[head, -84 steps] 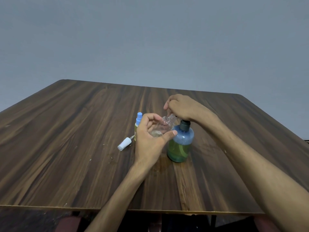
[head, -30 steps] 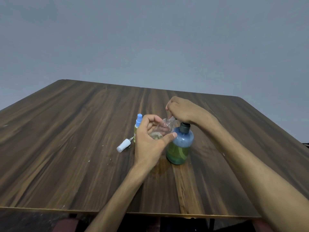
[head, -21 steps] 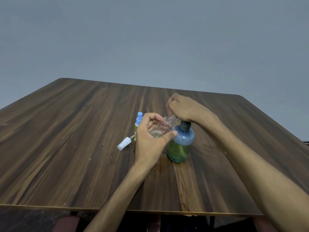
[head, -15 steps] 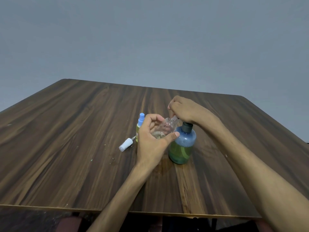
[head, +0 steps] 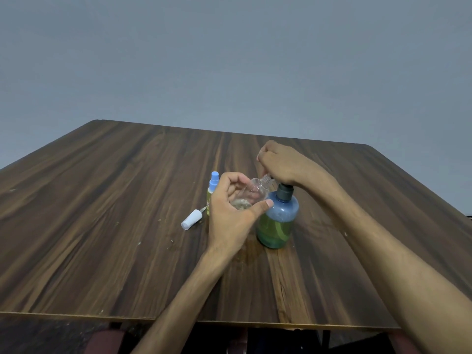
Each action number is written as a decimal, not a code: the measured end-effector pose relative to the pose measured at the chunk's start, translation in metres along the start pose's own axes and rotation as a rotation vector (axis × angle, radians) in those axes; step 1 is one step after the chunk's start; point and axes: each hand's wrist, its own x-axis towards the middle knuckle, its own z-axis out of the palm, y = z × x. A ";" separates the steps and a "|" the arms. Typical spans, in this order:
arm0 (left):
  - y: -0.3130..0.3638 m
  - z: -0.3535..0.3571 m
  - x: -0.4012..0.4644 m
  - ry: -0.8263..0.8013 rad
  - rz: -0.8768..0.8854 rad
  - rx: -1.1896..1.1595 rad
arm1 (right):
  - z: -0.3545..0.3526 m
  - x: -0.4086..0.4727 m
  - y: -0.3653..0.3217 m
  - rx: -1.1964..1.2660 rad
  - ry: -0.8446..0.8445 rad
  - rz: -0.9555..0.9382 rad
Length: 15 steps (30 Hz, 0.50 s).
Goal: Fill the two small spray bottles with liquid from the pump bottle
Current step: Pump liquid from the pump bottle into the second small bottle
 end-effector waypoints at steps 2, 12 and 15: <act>0.000 0.000 -0.001 0.008 -0.004 -0.004 | 0.002 0.001 0.000 -0.016 -0.027 0.004; 0.000 0.000 -0.001 0.004 0.016 0.006 | -0.001 -0.002 0.000 -0.052 -0.012 -0.006; -0.001 -0.001 0.000 0.002 0.023 0.014 | -0.008 -0.001 0.000 -0.028 0.028 -0.028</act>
